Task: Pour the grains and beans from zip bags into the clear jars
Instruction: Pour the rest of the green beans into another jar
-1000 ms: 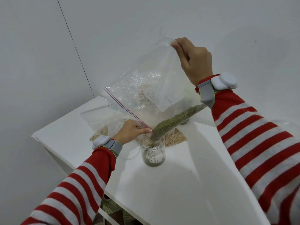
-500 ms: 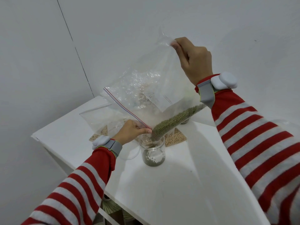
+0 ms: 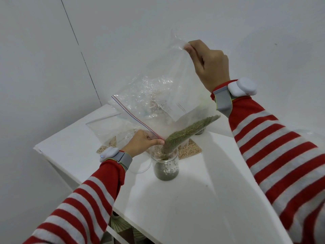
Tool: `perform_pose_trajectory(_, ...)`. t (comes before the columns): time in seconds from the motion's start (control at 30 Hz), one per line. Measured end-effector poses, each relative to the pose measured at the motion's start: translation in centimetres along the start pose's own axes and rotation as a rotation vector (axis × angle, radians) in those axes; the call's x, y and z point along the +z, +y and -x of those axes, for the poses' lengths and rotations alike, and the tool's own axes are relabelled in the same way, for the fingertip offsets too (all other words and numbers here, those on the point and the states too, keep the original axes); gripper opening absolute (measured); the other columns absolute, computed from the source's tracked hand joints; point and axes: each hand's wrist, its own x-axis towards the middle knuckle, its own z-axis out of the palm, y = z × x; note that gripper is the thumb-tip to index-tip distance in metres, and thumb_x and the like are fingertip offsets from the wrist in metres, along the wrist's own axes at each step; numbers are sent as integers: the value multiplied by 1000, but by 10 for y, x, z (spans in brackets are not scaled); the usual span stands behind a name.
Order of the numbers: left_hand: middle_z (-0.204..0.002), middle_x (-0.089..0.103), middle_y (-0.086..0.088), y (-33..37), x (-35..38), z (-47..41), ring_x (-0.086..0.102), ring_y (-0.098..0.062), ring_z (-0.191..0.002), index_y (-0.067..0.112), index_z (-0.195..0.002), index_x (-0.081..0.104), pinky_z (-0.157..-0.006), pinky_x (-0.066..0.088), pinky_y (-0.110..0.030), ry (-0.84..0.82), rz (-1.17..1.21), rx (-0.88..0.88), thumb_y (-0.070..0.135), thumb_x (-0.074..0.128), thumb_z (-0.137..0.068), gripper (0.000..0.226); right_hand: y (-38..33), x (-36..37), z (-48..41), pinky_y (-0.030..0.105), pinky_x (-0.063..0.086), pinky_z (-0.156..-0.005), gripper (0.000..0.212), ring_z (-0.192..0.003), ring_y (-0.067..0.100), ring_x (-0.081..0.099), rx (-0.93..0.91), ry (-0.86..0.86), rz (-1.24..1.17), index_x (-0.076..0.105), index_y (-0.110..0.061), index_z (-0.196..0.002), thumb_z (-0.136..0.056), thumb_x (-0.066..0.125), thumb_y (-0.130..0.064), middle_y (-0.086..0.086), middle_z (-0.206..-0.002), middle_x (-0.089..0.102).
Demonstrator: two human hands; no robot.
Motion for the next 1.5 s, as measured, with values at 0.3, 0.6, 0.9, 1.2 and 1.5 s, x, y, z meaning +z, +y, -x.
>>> perform_pose_trajectory(0.3, -95, 76, 5, -1, 0, -1, 70, -5, -89, 6, -85, 79, -76, 51, -13, -5, -5, 2, 21, 82, -75, 18, 0, -1, 1, 36, 40, -41, 40, -45, 22, 39, 13, -3, -4, 69, -12, -100, -103, 42, -42, -1, -52, 38)
perform_pose_trajectory(0.6, -94, 77, 3, -1, 0, -3, 70, -6, -92, 8, -85, 79, -79, 51, -13, -2, 39, 1, 18, 82, -75, 14, -1, -2, -2, 33, 38, -44, 49, -46, 21, 36, 22, 10, -2, 69, -13, -100, -103, 35, -48, -2, -53, 36)
perform_pose_trajectory(0.9, -93, 77, 5, 0, -1, -1, 70, -5, -90, 12, -82, 79, -78, 51, -13, -6, 48, 6, 18, 82, -75, 10, -3, -2, -4, 33, 38, -42, 46, -44, 21, 37, -10, 15, -1, 69, -12, -100, -103, 38, -45, -3, -53, 35)
perform_pose_trajectory(1.2, -91, 77, 5, 2, -2, -2, 70, -4, -89, 12, -82, 79, -76, 50, -11, 7, 64, 7, 17, 82, -75, 9, -3, 0, -7, 37, 42, -43, 41, -45, 24, 42, -13, 13, 7, 69, -13, -100, -103, 41, -44, -3, -53, 38)
perform_pose_trajectory(1.5, -90, 77, 6, 0, -3, 0, 70, -3, -89, 4, -89, 78, -77, 50, -11, 4, 90, 13, 13, 81, -76, 16, -6, 0, -8, 34, 40, -43, 38, -45, 21, 38, -18, 20, 5, 69, -14, -98, -102, 44, -42, -4, -53, 34)
